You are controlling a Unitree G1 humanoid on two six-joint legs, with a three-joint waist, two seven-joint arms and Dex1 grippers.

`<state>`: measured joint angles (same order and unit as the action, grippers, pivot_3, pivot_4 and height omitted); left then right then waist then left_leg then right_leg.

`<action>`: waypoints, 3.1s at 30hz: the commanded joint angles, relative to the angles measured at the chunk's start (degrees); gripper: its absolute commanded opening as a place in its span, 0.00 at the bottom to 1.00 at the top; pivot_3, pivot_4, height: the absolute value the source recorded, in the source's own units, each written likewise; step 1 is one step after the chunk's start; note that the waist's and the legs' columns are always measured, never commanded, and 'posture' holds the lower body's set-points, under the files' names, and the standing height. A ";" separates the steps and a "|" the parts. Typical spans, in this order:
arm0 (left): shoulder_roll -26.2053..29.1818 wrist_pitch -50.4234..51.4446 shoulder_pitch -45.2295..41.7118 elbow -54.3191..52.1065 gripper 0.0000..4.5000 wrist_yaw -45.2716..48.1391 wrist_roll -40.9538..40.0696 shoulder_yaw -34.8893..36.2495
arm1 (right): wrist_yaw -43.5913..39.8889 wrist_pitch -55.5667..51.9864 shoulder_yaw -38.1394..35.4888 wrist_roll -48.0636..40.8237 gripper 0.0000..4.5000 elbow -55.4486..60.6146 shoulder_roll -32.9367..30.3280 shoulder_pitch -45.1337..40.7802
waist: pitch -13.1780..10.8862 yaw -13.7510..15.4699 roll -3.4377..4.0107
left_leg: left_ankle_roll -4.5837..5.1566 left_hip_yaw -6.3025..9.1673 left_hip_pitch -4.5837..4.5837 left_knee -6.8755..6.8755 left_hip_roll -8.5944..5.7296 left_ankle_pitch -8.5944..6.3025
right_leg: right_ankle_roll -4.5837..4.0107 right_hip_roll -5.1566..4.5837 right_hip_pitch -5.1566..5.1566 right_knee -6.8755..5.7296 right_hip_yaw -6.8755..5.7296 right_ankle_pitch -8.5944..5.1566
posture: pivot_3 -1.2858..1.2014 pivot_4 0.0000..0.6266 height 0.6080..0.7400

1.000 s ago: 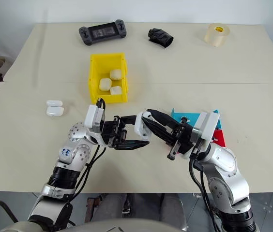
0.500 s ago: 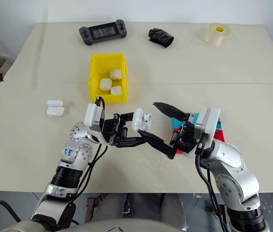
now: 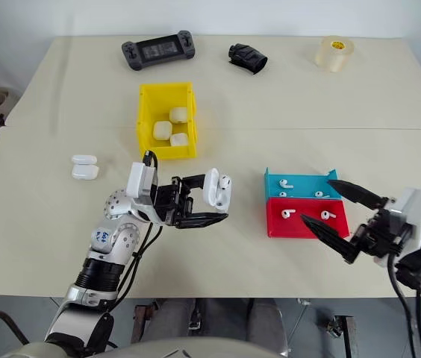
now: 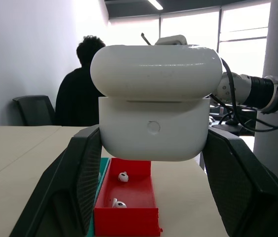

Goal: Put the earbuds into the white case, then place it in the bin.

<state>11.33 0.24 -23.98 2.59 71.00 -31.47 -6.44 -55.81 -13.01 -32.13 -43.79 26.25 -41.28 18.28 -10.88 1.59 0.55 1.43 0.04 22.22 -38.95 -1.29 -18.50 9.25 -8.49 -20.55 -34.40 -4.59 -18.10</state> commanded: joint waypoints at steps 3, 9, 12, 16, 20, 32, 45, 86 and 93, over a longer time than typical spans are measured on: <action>0.14 -1.43 1.32 -2.38 0.61 0.64 -0.56 -0.06 | -6.32 5.38 -6.30 5.77 1.00 -7.92 -2.78 4.04 | 0.00 0.08 0.00 | 0.00 -0.02 -0.01 0.00 0.00 0.00 | 0.00 -0.01 0.02 0.01 0.01 0.00 | 0.52 0.24 1.00; 0.60 -1.73 3.64 -4.21 0.61 0.62 -0.53 -0.57 | -5.11 0.93 -2.21 8.44 1.00 -9.00 -9.22 -2.77 | 0.02 -0.32 0.07 | 0.00 -0.07 -0.04 0.00 0.08 0.00 | 0.00 0.01 0.04 0.09 0.03 0.00 | 0.52 0.24 1.00; 0.79 -1.58 4.53 -5.00 0.61 0.20 -0.57 -0.55 | -5.04 -1.94 1.63 8.64 1.00 -9.07 -12.65 -9.12 | 0.02 -0.31 0.14 | 0.00 -0.23 -0.10 0.01 0.11 0.00 | 0.00 -0.01 0.03 0.16 0.13 0.00 | 0.52 0.24 1.00; 1.33 -2.23 5.68 -5.55 0.61 0.22 -0.15 -0.66 | -2.49 -15.24 14.09 12.44 1.00 -13.93 -21.72 -24.82 | -0.02 -0.24 0.22 | 0.00 -0.15 -0.04 -0.06 0.09 0.00 | -0.01 -0.03 0.00 0.24 0.08 0.00 | 0.52 0.24 1.00; 1.34 -2.56 5.98 -5.90 0.61 -0.64 0.01 -0.54 | -2.59 -25.47 26.47 16.67 1.00 -19.56 -24.00 -39.81 | -0.04 0.12 0.19 | 0.00 0.14 0.12 -0.10 0.04 0.00 | -0.01 -0.06 -0.02 0.41 -0.05 0.00 | 0.52 0.24 1.00; 1.57 -3.47 6.96 -6.39 0.61 -1.25 0.19 -0.63 | -7.04 -33.06 50.78 31.63 1.00 -29.11 -14.79 -64.30 | -0.04 -0.22 0.20 | 0.01 0.14 0.34 -0.05 -0.02 -0.01 | 0.04 -0.06 -0.14 0.32 -0.16 0.03 | 0.52 0.24 1.00; 1.83 -3.97 6.86 -6.41 0.61 -1.46 0.19 -0.95 | -7.85 -30.08 55.99 40.22 1.00 -33.98 -9.74 -67.49 | -0.04 -0.37 0.21 | 0.00 0.10 0.34 -0.04 -0.02 0.00 | 0.07 -0.04 -0.23 0.20 -0.18 0.05 | 0.52 0.24 1.00; 2.67 -4.31 6.59 -6.76 0.61 -2.73 -0.11 -0.68 | -13.46 -27.04 55.03 46.23 0.22 -34.54 -8.70 -63.22 | -0.03 -0.31 0.18 | -0.01 0.11 0.19 -0.08 -0.01 -0.01 | 0.08 -0.04 -0.09 0.16 -0.19 0.05 | 0.52 0.24 1.00; 2.73 -4.24 6.36 -6.68 0.61 -2.74 -0.11 -0.64 | -12.38 -27.12 53.45 45.87 0.22 -33.65 -8.81 -62.78 | -0.03 -0.29 0.18 | -0.03 0.12 0.17 -0.11 -0.01 0.00 | 0.08 -0.04 -0.09 0.08 -0.18 0.05 | 0.52 0.24 1.00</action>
<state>13.97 -3.25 -17.10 -1.86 68.36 -31.11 -7.68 -68.90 -39.90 21.99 1.12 -7.78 -49.50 -45.64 -10.91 1.30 0.73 1.40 0.16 22.39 -39.06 -1.30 -18.50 9.33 -8.53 -20.64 -34.32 -4.76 -18.05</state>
